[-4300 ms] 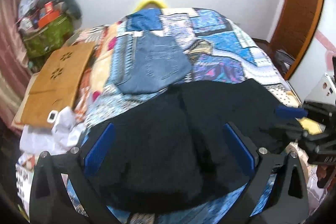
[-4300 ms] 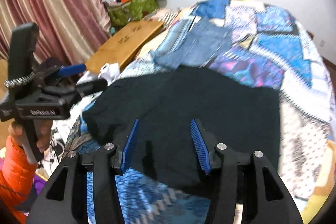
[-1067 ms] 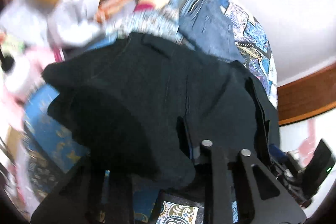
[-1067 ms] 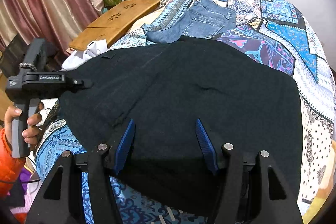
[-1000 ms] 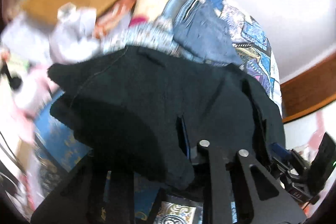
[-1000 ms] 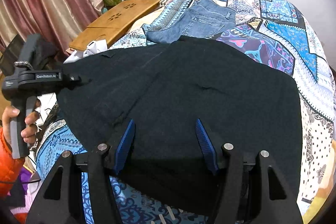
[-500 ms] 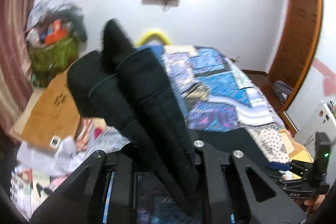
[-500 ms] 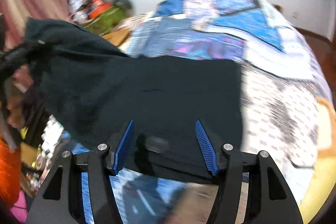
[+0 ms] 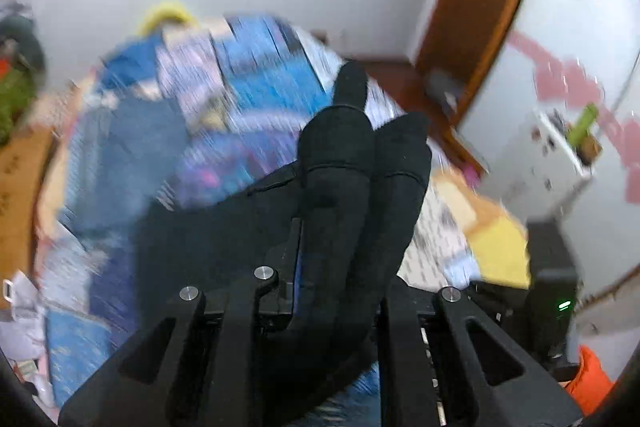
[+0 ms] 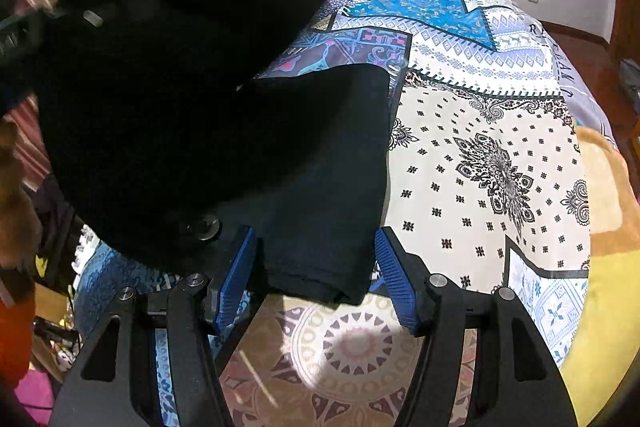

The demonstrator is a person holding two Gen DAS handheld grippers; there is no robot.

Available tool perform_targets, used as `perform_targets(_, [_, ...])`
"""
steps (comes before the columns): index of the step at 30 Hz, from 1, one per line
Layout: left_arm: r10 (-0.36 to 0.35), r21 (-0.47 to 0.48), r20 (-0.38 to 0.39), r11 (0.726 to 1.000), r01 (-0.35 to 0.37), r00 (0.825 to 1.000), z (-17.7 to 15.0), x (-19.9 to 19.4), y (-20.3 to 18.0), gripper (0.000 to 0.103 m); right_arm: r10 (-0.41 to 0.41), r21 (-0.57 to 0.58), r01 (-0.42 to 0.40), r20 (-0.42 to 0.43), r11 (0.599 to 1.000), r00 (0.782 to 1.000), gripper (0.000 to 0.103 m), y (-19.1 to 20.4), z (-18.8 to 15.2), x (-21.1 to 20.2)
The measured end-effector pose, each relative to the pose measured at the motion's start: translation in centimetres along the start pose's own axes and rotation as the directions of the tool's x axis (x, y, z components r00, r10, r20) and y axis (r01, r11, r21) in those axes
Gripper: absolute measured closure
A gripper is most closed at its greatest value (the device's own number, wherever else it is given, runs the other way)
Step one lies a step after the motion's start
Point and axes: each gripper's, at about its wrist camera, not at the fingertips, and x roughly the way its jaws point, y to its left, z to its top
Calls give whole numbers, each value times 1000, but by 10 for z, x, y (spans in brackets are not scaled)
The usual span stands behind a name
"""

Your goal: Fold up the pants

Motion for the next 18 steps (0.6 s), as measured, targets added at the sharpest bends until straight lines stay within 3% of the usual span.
perform_targets(2, [-5, 30, -51, 1000, 7, 999, -12, 16, -10, 90, 3, 0, -3, -1, 1000, 1000, 44, -1, -3, -3])
perform_targets(7, [63, 98, -123, 994, -51, 990, -20, 28, -24, 85, -5, -7, 5, -4, 1000, 1000, 44, -1, -11, -11])
perform_targets(11, [49, 42, -195, 998, -42, 980, -27, 27, -17, 85, -8, -8, 8, -5, 1000, 1000, 44, 3, -16, -17])
perform_targets(18, [26, 3, -216, 1000, -26, 976, -29, 11, -7, 84, 6, -23, -6, -4, 1000, 1000, 44, 11, -23, -22])
